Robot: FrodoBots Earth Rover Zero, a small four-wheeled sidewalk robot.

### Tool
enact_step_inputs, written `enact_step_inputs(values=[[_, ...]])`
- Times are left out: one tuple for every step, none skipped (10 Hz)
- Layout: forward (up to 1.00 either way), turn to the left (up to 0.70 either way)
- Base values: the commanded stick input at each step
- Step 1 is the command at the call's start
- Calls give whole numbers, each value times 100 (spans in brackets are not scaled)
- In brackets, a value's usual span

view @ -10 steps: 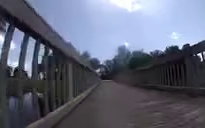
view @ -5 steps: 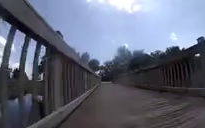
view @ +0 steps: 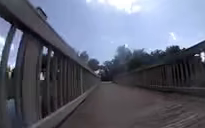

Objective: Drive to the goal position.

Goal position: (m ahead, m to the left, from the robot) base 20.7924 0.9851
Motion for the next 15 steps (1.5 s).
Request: enact_step_inputs(values=[[85,-2],[85,0],[85,0],[85,0],[85,0],[85,0],[85,0],[85,0],[85,0],[85,0],[85,0],[85,0],[85,0],[85,0],[85,0]])
